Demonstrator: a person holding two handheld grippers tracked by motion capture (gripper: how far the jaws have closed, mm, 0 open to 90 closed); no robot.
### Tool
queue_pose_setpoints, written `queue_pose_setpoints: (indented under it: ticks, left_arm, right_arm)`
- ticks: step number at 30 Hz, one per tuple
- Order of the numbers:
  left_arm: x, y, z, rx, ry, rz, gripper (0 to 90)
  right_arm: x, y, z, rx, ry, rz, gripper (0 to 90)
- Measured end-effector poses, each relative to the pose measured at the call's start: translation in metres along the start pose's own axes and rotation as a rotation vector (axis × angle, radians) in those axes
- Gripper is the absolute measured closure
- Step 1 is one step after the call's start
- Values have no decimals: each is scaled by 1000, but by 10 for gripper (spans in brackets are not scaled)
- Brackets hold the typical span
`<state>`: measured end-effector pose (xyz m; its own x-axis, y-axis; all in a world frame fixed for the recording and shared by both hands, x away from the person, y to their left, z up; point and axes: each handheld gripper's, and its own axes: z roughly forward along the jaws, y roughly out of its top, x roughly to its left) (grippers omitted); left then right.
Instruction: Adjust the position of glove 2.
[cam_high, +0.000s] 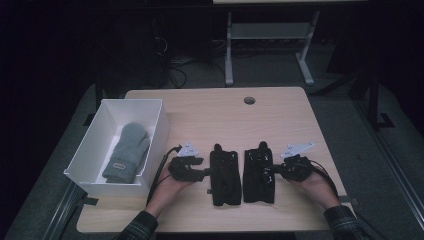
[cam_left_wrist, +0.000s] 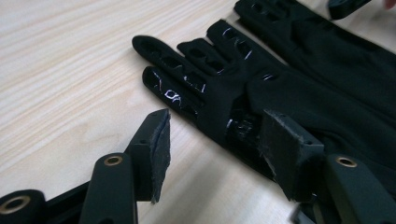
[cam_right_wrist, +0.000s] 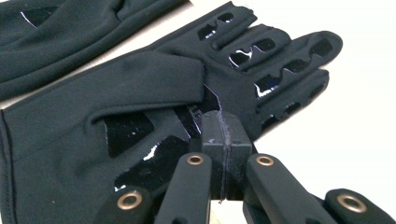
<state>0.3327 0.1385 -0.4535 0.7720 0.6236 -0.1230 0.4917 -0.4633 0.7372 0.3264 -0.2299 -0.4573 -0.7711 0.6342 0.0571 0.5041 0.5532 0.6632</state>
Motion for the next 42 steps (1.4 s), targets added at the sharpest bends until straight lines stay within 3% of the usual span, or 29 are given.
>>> queue_pose_setpoints:
  ticks: [5, 12, 16, 23, 25, 31, 38, 42]
  left_arm:
    - [0, 3, 12, 15, -8, -35, 455]
    - [-2, 1, 20, 80, -4, -10, 510]
    - [-4, 1, 21, 86, -20, 2, 633]
    - [-5, 4, 21, 92, -42, -49, 862]
    - [-3, 5, 21, 92, -28, -52, 875]
    - [6, 9, 18, 55, -1, -110, 882]
    - [14, 18, 14, 24, -3, -142, 883]
    - [17, 20, 7, 12, -43, -150, 882]
  right_arm:
    - [-2, -2, 0, 6, -1, 3, 900]
    - [0, -2, 0, 7, -1, -3, 900]
    - [0, -2, -1, 6, 2, -1, 900]
    - [-1, -4, -1, 15, -2, -6, 900]
    - [-2, -4, 0, 16, -1, -10, 900]
    - [0, -3, 2, 19, 5, -15, 900]
    - [4, 2, 6, 20, 16, -31, 900]
    - [8, 6, 11, 17, 27, -44, 900]
